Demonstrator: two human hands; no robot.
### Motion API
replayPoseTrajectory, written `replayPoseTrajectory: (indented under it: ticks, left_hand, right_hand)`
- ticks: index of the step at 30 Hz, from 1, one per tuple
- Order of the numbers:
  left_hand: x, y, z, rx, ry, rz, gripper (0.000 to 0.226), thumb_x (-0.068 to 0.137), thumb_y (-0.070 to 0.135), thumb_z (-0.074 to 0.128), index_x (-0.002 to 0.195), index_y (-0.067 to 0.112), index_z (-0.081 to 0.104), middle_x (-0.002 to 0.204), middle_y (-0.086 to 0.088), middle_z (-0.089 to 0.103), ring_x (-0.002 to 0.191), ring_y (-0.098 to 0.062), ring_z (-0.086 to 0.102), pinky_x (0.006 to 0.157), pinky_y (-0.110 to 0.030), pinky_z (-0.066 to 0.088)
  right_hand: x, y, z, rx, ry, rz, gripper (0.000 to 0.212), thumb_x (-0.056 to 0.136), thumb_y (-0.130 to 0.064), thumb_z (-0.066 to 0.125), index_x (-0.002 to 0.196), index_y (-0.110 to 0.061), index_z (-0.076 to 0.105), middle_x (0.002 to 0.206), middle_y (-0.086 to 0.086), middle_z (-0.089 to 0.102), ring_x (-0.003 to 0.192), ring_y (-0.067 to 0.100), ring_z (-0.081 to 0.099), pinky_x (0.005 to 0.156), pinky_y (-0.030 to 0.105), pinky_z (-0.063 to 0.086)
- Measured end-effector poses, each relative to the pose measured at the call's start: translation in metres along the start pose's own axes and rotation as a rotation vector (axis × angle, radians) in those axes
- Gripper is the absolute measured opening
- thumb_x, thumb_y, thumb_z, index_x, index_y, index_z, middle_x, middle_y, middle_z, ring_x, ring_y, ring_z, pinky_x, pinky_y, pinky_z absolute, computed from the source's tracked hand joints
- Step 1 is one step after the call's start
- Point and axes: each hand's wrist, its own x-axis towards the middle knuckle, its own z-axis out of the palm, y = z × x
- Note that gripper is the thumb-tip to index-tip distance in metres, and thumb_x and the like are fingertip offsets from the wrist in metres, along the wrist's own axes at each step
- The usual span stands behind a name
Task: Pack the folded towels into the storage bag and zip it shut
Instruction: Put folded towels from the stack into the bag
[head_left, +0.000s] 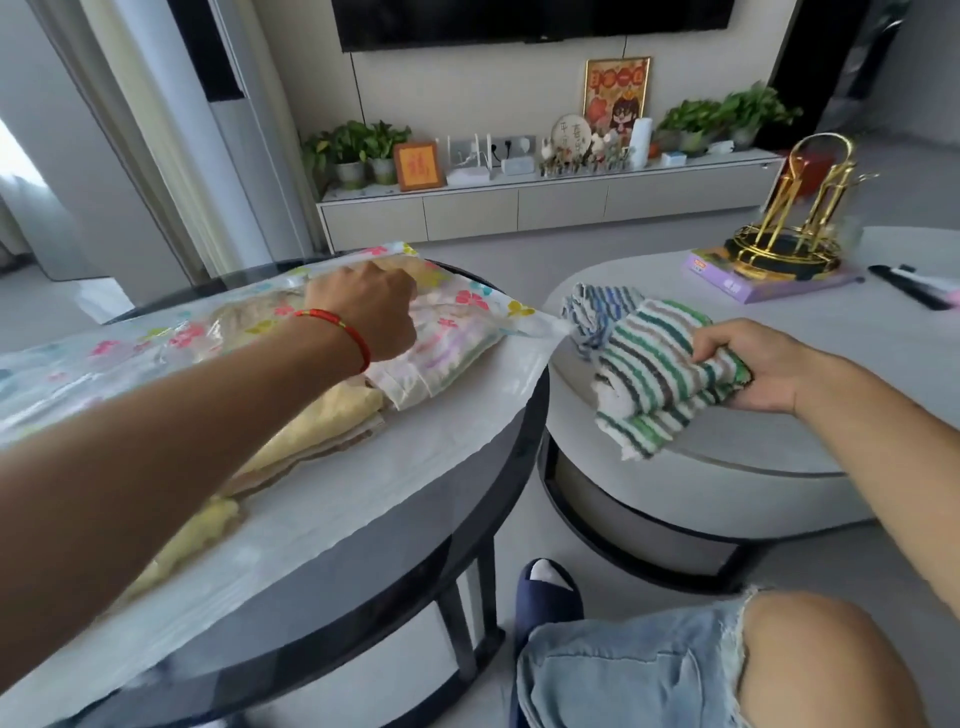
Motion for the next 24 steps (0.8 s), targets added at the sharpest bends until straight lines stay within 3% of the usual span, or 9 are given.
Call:
replayPoseTrajectory:
  ticks: [2,5,7,11,12,15,18,21,24]
  left_hand:
    - [-0.011,-0.019,-0.015,-0.017,-0.027,-0.063,0.036,0.090,0.033,0.055,0.125,0.032,0.063,0.119,-0.011,0.064,0.105,-0.038,0.063,0.074,-0.038,0.043]
    - [-0.021,-0.039,-0.041,0.001,-0.032,-0.115,0.033,0.086,0.038,0.060,0.115,0.023,0.065,0.102,-0.011,0.061,0.091,-0.036,0.060,0.074,-0.040,0.048]
    - [-0.024,-0.051,-0.055,0.039,0.030,-0.151,0.025,0.085,0.031,0.060,0.105,0.017,0.065,0.088,-0.008,0.053,0.079,-0.032,0.051,0.068,-0.038,0.045]
    - [-0.024,-0.064,-0.068,0.055,0.165,-0.179,0.010,0.090,0.025,0.056,0.089,0.015,0.059,0.071,-0.004,0.042,0.073,-0.029,0.047,0.063,-0.039,0.041]
    - [-0.023,-0.065,-0.069,0.045,0.182,-0.174,0.011,0.091,0.025,0.055,0.085,0.017,0.055,0.068,-0.003,0.039,0.072,-0.029,0.047,0.062,-0.039,0.041]
    - [-0.020,-0.066,-0.073,0.033,0.194,-0.138,0.012,0.089,0.025,0.054,0.080,0.019,0.048,0.067,-0.002,0.039,0.072,-0.028,0.047,0.063,-0.037,0.040]
    - [-0.015,-0.069,-0.078,0.035,0.194,-0.117,0.013,0.089,0.028,0.056,0.082,0.022,0.047,0.068,0.000,0.034,0.075,-0.028,0.045,0.065,-0.038,0.039]
    - [-0.014,-0.070,-0.080,0.027,0.197,-0.111,0.014,0.090,0.029,0.057,0.085,0.021,0.046,0.066,0.002,0.032,0.074,-0.027,0.047,0.064,-0.038,0.039]
    - [-0.016,-0.067,-0.077,0.010,0.206,-0.100,0.013,0.087,0.029,0.058,0.085,0.021,0.047,0.065,0.003,0.032,0.073,-0.028,0.047,0.064,-0.038,0.039]
  right_hand:
    - [-0.030,0.006,0.017,0.004,-0.117,0.035,0.057,0.066,-0.003,0.051,0.120,-0.002,0.071,0.123,0.024,0.072,0.103,0.035,0.074,0.082,0.043,0.062]
    - [-0.058,0.013,0.063,0.002,-0.314,0.061,0.052,0.067,-0.004,0.054,0.113,-0.002,0.077,0.119,0.022,0.073,0.101,0.034,0.075,0.081,0.042,0.063]
    - [-0.062,0.023,0.106,0.004,-0.435,0.056,0.052,0.068,-0.004,0.055,0.115,-0.003,0.077,0.121,0.020,0.073,0.105,0.033,0.073,0.088,0.043,0.062]
    - [-0.033,0.053,0.208,0.062,-0.574,0.048,0.061,0.073,-0.002,0.052,0.133,-0.001,0.061,0.131,0.021,0.063,0.113,0.033,0.065,0.107,0.046,0.050]
    - [-0.022,0.058,0.233,0.111,-0.569,0.043,0.064,0.072,-0.001,0.053,0.135,-0.001,0.056,0.130,0.021,0.061,0.112,0.034,0.064,0.107,0.046,0.047]
    - [0.014,0.062,0.298,0.367,-0.478,0.001,0.057,0.070,0.004,0.053,0.125,0.000,0.061,0.111,0.022,0.072,0.096,0.034,0.073,0.088,0.046,0.061]
    - [0.051,0.057,0.338,0.566,-0.216,-0.033,0.043,0.088,0.003,0.045,0.127,-0.002,0.062,0.118,0.022,0.069,0.106,0.035,0.070,0.103,0.050,0.054]
    - [0.071,0.064,0.346,0.407,-0.116,-0.025,0.023,0.100,-0.010,0.050,0.121,-0.008,0.059,0.131,0.024,0.063,0.119,0.041,0.064,0.101,0.053,0.053]
    - [0.065,0.073,0.337,0.114,-0.107,0.020,0.018,0.100,-0.019,0.062,0.115,-0.008,0.060,0.110,0.020,0.066,0.086,0.041,0.072,0.069,0.048,0.065]
